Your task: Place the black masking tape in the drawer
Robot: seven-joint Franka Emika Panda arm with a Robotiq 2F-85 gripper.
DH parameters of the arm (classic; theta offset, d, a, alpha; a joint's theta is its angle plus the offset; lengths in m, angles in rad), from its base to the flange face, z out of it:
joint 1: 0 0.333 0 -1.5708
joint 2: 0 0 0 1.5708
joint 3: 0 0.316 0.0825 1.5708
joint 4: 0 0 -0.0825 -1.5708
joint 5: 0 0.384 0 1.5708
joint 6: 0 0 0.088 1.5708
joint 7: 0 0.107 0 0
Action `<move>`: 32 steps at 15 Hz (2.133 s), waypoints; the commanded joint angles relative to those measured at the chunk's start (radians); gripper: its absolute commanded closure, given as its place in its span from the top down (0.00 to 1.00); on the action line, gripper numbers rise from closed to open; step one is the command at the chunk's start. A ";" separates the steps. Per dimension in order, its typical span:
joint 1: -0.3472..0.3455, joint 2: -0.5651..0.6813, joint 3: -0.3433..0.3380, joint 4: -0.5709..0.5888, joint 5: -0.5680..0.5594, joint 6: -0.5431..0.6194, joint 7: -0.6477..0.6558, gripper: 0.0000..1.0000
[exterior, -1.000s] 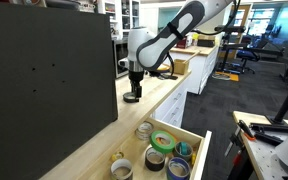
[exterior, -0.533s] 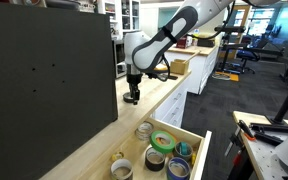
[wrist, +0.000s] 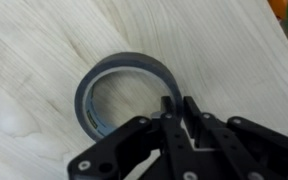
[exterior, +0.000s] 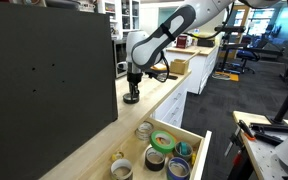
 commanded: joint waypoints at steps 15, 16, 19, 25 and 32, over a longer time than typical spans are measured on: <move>0.045 -0.427 0.009 -0.471 0.083 0.068 0.062 0.07; 0.060 -0.461 0.007 -0.519 0.080 0.090 0.098 0.07; 0.116 -0.531 -0.002 -0.636 0.048 0.156 0.241 0.07; 0.246 -0.577 -0.005 -0.770 -0.108 0.218 0.638 0.07; 0.355 -0.580 0.023 -0.847 -0.220 0.223 0.893 0.07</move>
